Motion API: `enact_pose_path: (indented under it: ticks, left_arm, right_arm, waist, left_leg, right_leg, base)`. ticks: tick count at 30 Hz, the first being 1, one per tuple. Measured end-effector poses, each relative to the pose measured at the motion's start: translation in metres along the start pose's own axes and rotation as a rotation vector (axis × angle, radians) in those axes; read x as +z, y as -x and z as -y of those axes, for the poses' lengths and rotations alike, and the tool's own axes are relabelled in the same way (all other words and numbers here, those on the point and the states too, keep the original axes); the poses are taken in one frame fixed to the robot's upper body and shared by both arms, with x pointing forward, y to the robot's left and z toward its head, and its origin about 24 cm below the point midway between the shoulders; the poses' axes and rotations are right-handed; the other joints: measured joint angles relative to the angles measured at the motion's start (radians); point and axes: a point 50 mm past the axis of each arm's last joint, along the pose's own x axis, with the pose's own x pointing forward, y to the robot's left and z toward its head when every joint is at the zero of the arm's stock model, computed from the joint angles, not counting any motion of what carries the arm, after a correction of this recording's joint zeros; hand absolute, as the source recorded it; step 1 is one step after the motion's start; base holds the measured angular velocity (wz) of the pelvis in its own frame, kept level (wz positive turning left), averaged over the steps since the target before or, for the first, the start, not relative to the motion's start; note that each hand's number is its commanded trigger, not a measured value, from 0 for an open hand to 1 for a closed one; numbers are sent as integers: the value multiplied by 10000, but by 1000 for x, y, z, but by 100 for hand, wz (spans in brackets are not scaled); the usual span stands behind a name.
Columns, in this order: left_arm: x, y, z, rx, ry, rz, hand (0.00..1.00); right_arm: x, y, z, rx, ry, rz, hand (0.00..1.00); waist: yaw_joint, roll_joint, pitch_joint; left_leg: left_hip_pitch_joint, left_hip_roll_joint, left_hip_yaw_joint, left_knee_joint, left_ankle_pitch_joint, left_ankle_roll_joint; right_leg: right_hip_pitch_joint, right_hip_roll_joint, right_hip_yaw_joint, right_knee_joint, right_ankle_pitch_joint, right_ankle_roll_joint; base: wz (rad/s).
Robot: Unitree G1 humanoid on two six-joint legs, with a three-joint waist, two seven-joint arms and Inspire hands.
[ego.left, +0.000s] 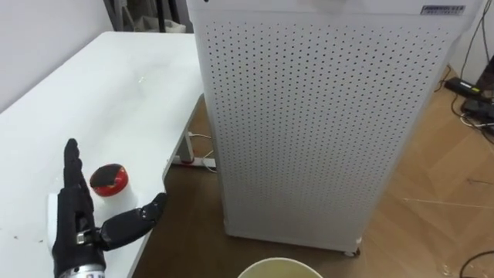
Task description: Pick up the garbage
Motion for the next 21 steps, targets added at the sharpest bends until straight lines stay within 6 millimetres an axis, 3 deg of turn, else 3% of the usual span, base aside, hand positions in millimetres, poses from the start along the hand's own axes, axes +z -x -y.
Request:
enact_pose_path:
  ticks: [8, 21]
  left_arm:
    - [-3, 7, -5, -12, -119, -202, 0]
    - [-29, 15, -10, 158, -631, -1326, 0]
  right_arm:
    - [-11, 3, 2, -4, -48, -506, 100]
    - [-4, 1, 0, 46, -27, -243, 100]
  waist:
    - [54, -149, -62]
    - [231, -248, 53]
  left_leg:
    - [177, -238, -55, -212, 72, 108]
    - [169, -231, -98, -208, 61, 124]
  right_leg:
    - [48, -214, -99, 6, -82, 156]
    - [179, -202, -226, 8, -59, 187]
  base:
    - [3]
    - [3]
